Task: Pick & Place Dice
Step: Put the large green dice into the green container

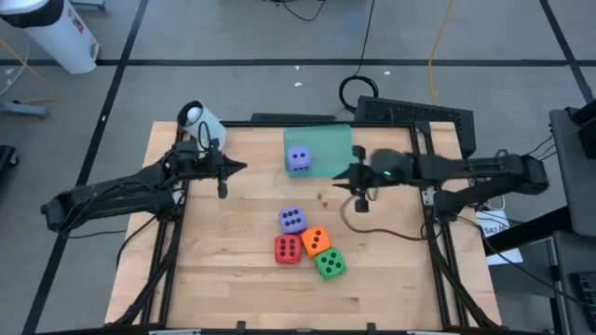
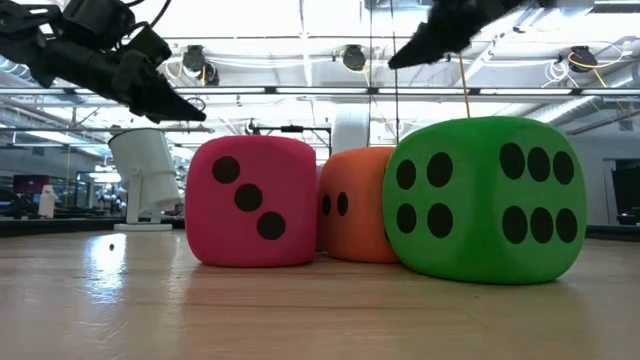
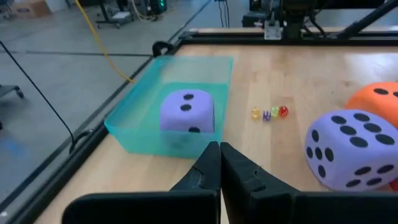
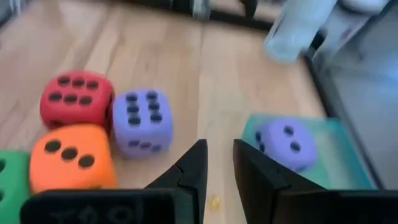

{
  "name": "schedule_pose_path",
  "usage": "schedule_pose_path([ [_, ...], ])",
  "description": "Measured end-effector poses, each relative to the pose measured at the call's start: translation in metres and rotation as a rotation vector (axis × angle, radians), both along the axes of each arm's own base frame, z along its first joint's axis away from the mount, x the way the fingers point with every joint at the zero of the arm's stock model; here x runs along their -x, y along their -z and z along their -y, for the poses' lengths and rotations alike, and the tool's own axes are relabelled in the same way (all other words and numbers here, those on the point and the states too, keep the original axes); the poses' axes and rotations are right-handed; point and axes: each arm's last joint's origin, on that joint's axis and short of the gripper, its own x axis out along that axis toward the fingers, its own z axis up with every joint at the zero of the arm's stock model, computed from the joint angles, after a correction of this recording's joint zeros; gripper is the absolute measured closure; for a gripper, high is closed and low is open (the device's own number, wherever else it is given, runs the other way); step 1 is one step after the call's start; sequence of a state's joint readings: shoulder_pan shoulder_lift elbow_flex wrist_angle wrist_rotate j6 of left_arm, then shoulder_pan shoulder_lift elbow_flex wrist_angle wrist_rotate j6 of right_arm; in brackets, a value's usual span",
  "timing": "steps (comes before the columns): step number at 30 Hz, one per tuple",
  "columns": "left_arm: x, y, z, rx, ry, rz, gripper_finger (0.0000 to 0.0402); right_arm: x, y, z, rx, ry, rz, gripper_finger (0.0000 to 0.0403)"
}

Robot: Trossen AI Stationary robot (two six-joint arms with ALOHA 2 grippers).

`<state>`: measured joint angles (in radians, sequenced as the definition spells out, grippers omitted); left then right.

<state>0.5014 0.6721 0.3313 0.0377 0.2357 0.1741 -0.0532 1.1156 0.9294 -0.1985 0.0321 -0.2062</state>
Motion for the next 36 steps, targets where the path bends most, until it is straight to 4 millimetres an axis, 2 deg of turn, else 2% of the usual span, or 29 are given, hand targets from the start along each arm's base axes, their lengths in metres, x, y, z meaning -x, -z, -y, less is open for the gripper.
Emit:
schedule_pose_path([
  [4,-0.001,-0.003,0.000,-0.016,-0.002,0.026,0.0401,0.022,0.035,-0.004,0.014,0.009,0.215,0.0332],
  [7,-0.003,-0.013,-0.001,-0.061,0.032,0.127,0.0401,0.034,0.057,-0.003,0.016,0.013,0.335,0.0332],
  [10,-0.005,-0.019,-0.001,-0.086,0.059,0.182,0.0401,0.041,0.069,-0.004,0.038,0.001,0.424,0.0332],
  [16,-0.005,-0.010,0.000,0.000,0.041,0.112,0.0401,0.045,0.074,-0.004,-0.021,0.015,0.415,0.0332],
  [23,-0.005,-0.015,-0.002,0.059,-0.053,0.179,0.0400,0.045,0.075,-0.005,-0.018,0.007,0.406,0.0332],
  [33,-0.005,-0.015,-0.002,0.063,-0.051,0.179,0.0399,0.045,0.080,-0.005,0.061,-0.011,0.349,0.0332],
  [36,-0.007,-0.011,0.001,0.066,0.022,0.138,0.0399,0.045,0.080,-0.005,0.062,-0.010,0.350,0.0332],
])
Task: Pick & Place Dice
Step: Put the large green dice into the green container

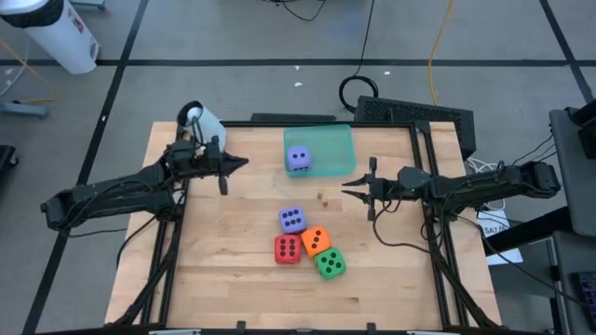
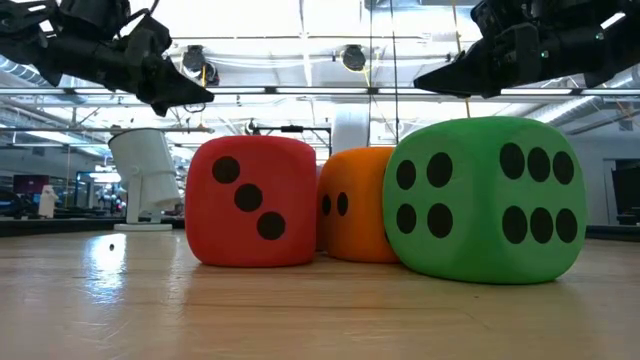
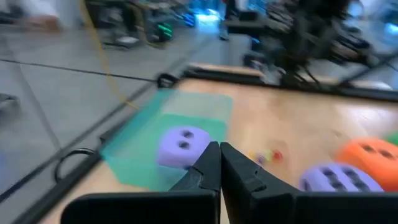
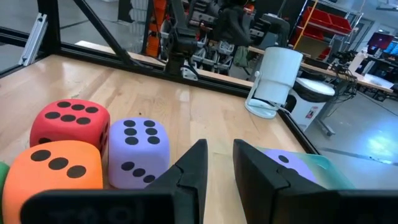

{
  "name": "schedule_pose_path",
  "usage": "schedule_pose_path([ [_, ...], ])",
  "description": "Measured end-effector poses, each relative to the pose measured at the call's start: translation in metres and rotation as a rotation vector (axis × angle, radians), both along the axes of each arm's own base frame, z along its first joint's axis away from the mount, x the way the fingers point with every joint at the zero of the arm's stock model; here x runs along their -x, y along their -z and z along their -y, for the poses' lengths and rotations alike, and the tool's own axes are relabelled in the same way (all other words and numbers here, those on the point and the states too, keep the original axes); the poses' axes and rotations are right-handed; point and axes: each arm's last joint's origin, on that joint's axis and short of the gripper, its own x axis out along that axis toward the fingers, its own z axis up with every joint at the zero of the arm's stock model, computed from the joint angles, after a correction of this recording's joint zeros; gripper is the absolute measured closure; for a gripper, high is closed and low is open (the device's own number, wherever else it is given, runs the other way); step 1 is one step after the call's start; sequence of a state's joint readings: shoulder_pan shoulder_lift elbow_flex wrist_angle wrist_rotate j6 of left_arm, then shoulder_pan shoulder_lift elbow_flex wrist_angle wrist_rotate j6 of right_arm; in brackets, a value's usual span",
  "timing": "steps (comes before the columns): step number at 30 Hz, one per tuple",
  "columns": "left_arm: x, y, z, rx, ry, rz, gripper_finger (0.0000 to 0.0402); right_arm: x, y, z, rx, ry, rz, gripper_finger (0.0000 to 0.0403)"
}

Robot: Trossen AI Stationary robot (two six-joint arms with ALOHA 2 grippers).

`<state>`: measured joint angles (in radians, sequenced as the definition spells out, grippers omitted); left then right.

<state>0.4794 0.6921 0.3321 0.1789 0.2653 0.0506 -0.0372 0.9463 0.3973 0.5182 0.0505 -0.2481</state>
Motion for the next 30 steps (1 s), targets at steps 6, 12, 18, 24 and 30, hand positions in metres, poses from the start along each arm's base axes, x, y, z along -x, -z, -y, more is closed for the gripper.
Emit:
schedule_pose_path([
  [6,-0.019,0.006,0.009,-0.008,0.069,-0.014,0.0400,0.000,0.000,0.000,0.000,0.001,0.000,0.0332],
  [12,-0.034,0.004,0.011,-0.055,0.090,-0.036,0.0400,0.000,0.002,0.000,-0.004,0.001,-0.017,0.0332],
  [18,-0.035,0.000,0.005,-0.030,-0.104,-0.025,0.0396,-0.001,0.000,-0.009,0.030,0.051,-0.032,0.0332],
  [24,-0.034,0.002,0.005,0.015,-0.121,-0.040,0.0399,-0.006,-0.025,-0.046,-0.002,0.050,-0.140,0.0335],
  [30,-0.035,0.002,0.008,0.082,-0.015,-0.022,0.0387,-0.018,-0.038,-0.095,0.031,0.134,-0.188,0.0374],
])
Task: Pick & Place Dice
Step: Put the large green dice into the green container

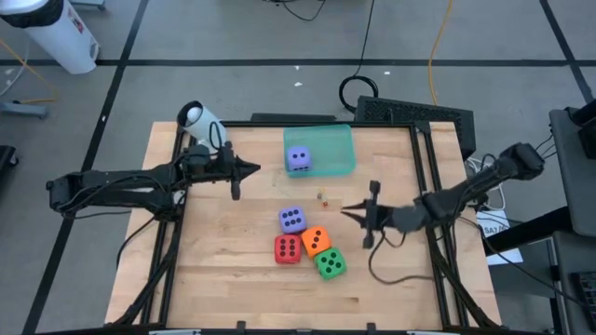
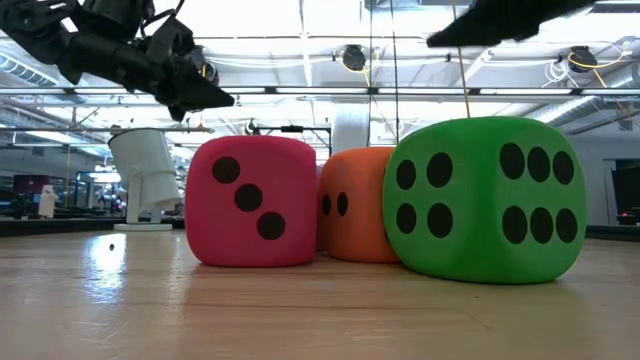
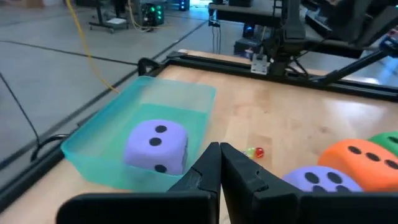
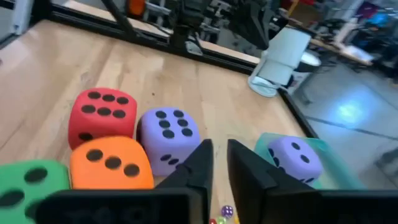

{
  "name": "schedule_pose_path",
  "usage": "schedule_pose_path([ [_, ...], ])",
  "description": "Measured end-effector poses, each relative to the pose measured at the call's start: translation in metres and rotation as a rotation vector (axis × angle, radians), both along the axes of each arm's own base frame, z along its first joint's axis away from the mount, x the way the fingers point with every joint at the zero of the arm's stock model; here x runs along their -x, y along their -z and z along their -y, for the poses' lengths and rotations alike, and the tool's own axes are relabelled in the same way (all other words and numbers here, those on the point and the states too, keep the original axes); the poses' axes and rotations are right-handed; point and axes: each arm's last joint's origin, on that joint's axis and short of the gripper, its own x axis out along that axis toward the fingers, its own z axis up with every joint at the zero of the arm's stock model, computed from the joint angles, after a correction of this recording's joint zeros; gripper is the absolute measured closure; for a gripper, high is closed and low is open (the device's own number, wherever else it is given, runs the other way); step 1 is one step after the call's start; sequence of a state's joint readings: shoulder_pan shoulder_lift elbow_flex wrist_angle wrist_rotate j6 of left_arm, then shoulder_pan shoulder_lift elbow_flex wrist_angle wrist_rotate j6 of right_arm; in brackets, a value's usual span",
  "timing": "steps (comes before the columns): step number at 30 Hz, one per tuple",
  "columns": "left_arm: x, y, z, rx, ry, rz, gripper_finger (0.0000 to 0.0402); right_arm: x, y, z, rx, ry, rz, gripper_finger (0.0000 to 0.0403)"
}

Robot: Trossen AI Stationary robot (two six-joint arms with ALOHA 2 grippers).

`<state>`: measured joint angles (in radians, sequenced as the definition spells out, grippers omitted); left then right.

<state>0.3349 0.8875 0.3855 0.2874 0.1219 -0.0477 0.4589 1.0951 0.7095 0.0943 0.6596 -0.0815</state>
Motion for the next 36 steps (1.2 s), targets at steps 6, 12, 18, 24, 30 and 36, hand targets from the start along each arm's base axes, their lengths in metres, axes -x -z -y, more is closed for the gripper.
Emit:
schedule_pose_path([
  [6,-0.001,0.002,0.003,0.087,0.005,0.000,0.0383,-0.027,-0.020,-0.046,-0.120,0.037,-0.070,0.0398],
  [12,-0.002,0.005,0.012,0.095,0.052,-0.032,0.0383,-0.062,-0.041,-0.067,-0.235,0.170,-0.317,0.0400],
  [18,-0.003,0.008,0.019,0.086,0.090,-0.072,0.0382,-0.087,-0.047,-0.063,-0.457,0.150,-0.610,0.0383],
  [24,-0.003,0.010,0.020,0.071,0.101,-0.096,0.0382,-0.102,-0.033,-0.066,-0.506,0.037,-0.733,0.0323],
  [30,-0.003,0.010,0.020,0.062,0.103,-0.094,0.0382,-0.111,-0.023,-0.071,-0.420,-0.064,-0.752,0.0203],
  [36,-0.003,0.010,0.020,0.044,0.108,-0.097,0.0382,-0.113,-0.023,-0.072,-0.378,-0.112,-0.731,0.0080],
])
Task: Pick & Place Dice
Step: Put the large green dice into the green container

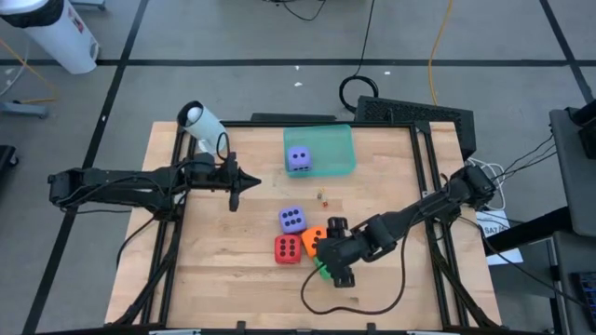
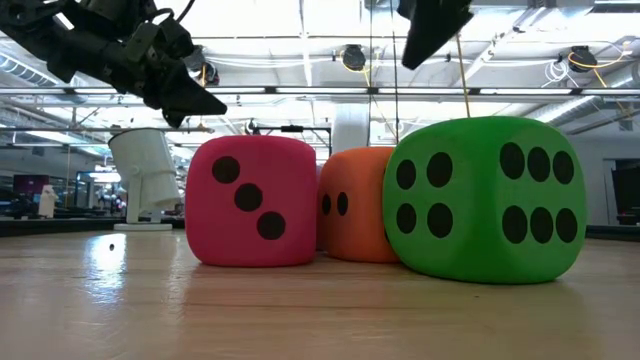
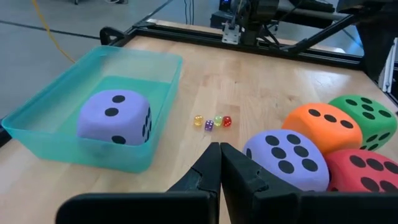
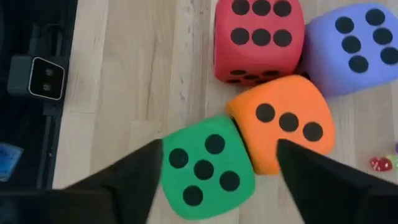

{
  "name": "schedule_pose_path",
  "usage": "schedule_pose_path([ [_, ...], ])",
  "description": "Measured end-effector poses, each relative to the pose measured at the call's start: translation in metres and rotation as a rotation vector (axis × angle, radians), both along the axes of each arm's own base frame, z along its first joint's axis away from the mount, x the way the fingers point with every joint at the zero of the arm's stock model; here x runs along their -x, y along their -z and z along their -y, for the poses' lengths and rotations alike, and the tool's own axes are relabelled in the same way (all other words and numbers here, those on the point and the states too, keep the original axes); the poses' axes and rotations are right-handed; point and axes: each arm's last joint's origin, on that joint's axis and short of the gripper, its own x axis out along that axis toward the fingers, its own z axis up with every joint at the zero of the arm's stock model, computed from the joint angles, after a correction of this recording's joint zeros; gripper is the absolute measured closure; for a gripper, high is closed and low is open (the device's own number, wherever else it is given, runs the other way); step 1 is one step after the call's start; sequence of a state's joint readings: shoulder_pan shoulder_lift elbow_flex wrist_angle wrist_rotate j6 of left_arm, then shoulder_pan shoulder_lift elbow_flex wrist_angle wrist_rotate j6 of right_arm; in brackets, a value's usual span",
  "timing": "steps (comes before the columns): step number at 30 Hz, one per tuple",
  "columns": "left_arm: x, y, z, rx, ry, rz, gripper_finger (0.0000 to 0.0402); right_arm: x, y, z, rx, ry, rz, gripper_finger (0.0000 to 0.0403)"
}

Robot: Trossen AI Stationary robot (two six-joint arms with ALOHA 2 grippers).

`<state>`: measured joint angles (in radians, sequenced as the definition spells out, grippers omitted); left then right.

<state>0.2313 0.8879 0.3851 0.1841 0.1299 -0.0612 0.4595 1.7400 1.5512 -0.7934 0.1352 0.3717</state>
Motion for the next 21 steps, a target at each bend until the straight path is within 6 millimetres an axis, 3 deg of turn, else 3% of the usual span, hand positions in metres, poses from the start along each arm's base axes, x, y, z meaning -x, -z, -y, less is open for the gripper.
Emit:
schedule_pose_path([
  [3,0.000,0.000,0.000,0.000,0.000,0.000,0.0382,-0.001,0.005,-0.001,-0.006,-0.014,0.025,0.0040],
  [7,0.000,0.000,0.000,0.001,0.001,-0.004,0.0382,0.002,0.024,-0.005,-0.009,-0.034,0.018,0.0016],
  [21,0.000,0.001,0.000,0.000,0.001,-0.010,0.0382,0.016,0.064,-0.008,0.060,-0.094,-0.003,0.0022],
])
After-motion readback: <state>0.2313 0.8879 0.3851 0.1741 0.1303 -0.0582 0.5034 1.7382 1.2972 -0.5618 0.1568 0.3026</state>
